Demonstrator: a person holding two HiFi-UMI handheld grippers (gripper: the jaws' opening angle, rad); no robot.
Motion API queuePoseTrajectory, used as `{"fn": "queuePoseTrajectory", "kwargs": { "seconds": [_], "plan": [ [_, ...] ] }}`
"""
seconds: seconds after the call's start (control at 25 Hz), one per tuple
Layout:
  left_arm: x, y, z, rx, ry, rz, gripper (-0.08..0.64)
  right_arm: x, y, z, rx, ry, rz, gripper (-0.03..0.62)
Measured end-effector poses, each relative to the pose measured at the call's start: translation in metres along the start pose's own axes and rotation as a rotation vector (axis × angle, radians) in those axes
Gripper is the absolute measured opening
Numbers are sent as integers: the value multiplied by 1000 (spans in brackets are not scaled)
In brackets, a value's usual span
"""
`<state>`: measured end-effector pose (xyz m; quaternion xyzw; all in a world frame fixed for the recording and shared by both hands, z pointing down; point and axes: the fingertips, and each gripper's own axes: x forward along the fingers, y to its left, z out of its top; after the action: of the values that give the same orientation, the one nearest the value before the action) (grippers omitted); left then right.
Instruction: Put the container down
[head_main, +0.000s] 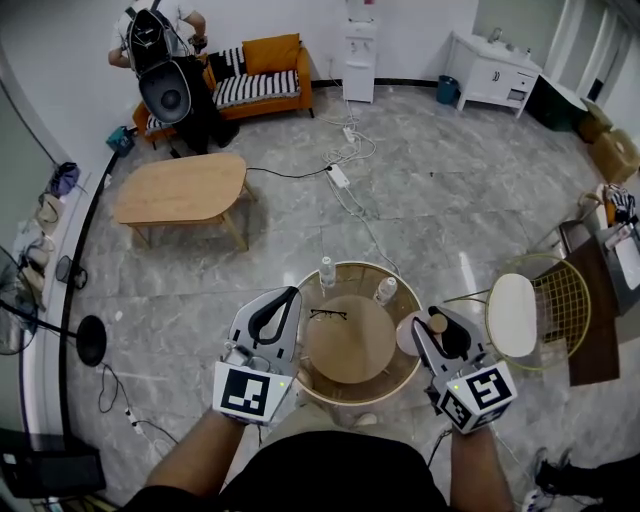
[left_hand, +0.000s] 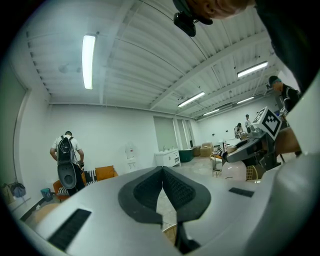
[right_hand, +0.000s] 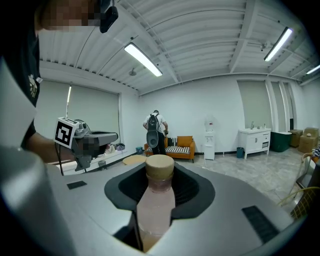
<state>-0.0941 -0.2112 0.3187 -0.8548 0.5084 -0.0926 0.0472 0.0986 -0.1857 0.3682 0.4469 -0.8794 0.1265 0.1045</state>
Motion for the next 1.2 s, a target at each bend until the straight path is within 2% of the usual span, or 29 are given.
{"fn": "queuePoseTrajectory", "kwargs": {
  "seconds": [0.24,0.84,1.2],
  "plan": [
    [0,-13,-14,25,12,-20,15,9,0,-19,20,12,2,141],
    [-18,-21,-34,4,46,11,15,14,4,-56,21,90,23,142],
    [-11,-26,-50,1,64,-2,15,27,0,-87,32,135,30,143]
  ]
}}
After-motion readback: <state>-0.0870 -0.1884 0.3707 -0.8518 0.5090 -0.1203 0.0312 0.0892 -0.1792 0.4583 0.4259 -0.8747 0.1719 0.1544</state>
